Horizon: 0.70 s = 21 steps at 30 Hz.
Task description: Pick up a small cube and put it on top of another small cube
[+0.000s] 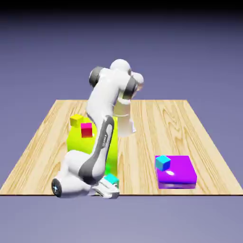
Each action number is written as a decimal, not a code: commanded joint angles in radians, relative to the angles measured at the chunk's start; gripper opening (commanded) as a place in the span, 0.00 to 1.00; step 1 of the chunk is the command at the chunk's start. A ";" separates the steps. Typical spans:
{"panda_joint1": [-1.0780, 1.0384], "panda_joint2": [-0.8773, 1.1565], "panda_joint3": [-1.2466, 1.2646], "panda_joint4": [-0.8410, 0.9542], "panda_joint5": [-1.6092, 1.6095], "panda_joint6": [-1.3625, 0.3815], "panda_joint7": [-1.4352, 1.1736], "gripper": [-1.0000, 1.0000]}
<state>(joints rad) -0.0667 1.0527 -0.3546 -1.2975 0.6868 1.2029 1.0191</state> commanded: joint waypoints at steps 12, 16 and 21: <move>0.020 -0.325 -0.044 -0.011 -0.415 -0.267 -0.329 0.00; 0.034 -0.454 -0.058 -0.037 -0.589 -0.368 -0.453 0.00; 0.044 -0.500 -0.056 -0.122 -0.652 -0.369 -0.434 0.00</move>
<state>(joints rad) -0.0226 0.5529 -0.4112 -1.4193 0.0359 0.8334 0.5861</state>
